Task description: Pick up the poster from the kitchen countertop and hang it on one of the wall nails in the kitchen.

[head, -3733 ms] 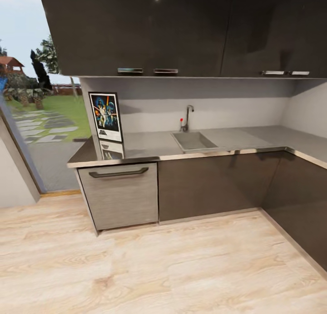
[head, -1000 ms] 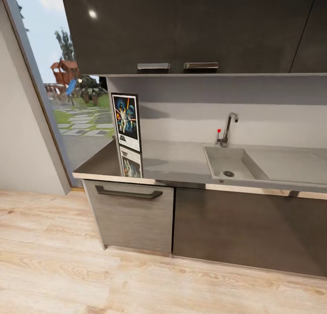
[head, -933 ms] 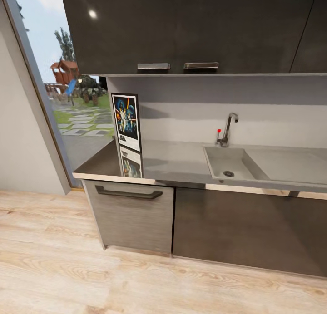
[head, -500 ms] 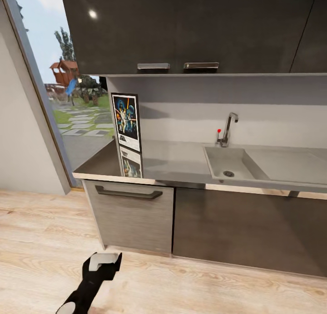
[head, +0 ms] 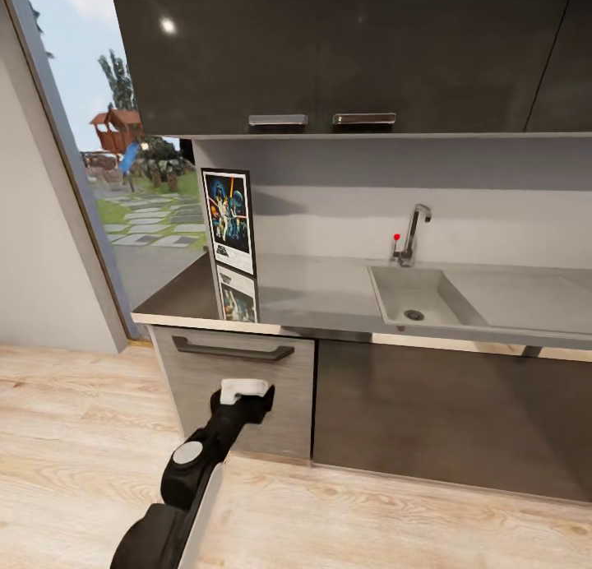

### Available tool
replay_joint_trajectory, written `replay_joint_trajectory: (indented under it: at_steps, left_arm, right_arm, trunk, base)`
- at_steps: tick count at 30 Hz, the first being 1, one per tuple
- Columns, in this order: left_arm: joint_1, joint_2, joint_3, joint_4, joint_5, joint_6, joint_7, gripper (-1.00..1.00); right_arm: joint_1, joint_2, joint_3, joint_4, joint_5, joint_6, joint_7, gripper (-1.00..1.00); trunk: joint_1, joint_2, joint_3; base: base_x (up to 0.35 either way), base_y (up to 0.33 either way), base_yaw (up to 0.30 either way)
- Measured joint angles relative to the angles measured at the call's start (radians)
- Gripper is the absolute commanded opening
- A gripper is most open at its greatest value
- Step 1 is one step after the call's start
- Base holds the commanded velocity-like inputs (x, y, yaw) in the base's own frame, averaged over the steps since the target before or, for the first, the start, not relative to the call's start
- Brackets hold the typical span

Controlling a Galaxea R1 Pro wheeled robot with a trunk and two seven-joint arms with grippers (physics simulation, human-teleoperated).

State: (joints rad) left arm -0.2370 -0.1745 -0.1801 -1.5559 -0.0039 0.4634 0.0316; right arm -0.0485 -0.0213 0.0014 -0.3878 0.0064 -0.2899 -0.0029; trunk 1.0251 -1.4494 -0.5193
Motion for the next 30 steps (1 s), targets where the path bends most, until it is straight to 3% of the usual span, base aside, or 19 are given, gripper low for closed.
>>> replay_joint_trajectory:
  at_steps: [6,10,11,12,13,14,15,19,22,30]
  left_arm:
    - [-0.209,0.0,-0.011,0.005,0.005,0.109,0.057,1.0]
    - [-0.395,0.0,-0.013,0.036,0.025,0.206,0.129,1.0]
    - [-0.544,0.0,-0.014,0.203,0.091,0.247,0.248,1.0]
    - [-0.621,0.0,-0.015,0.206,0.098,0.25,0.268,1.0]
    - [-0.658,0.0,-0.015,0.259,0.111,0.252,0.292,1.0]
    - [-0.743,0.0,-0.014,0.399,0.137,0.241,0.323,1.0]
    - [-0.768,0.0,-0.014,0.448,0.145,0.224,0.33,1.0]
    - [-0.793,0.0,-0.014,0.502,0.154,0.147,0.337,1.0]
    - [-0.804,0.0,-0.011,0.526,0.158,0.103,0.339,1.0]
    - [-0.805,0.0,-0.011,0.528,0.158,0.099,0.34,1.0]
  right_arm:
    - [0.0,-0.001,0.001,-0.003,0.001,-0.002,0.0,1.0]
    - [0.0,-0.001,0.002,-0.007,0.001,-0.005,0.0,1.0]
    - [0.004,-0.001,0.005,-0.01,0.001,-0.105,0.0,1.0]
    - [0.005,-0.001,0.005,-0.01,0.002,-0.131,-0.001,1.0]
    - [0.007,0.0,0.006,-0.011,0.002,-0.171,-0.001,1.0]
    - [0.011,0.001,0.007,-0.025,0.001,-0.248,-0.002,1.0]
    - [0.013,0.0,0.007,-0.054,0.001,-0.284,-0.002,1.0]
    - [0.072,0.0,0.004,-0.194,0.0,-0.336,-0.004,1.0]
    - [0.169,0.001,0.002,-0.336,0.0,-0.355,-0.004,1.0]
    - [0.179,0.0,0.001,-0.327,-0.001,-0.358,-0.006,1.0]
  trunk:
    - [0.0,0.0,0.0]
    - [0.0,0.0,0.0]
    - [0.0,0.0,0.0]
    - [0.0,0.0,0.0]
    - [0.0,0.0,0.0]
    - [0.0,0.0,0.0]
    - [0.0,0.0,0.0]
    - [0.0,0.0,0.0]
    - [0.0,0.0,0.0]
    - [-0.001,0.0,0.0]
  base:
    - [0.0,0.0,0.0]
    - [0.0,0.0,0.0]
    - [0.0,0.0,0.0]
    - [0.0,0.0,0.0]
    - [0.0,0.0,0.0]
    - [0.0,0.0,0.0]
    - [0.0,0.0,0.0]
    - [0.0,0.0,0.0]
    - [0.13,-0.002,0.0]
    - [0.297,-0.057,0.0]
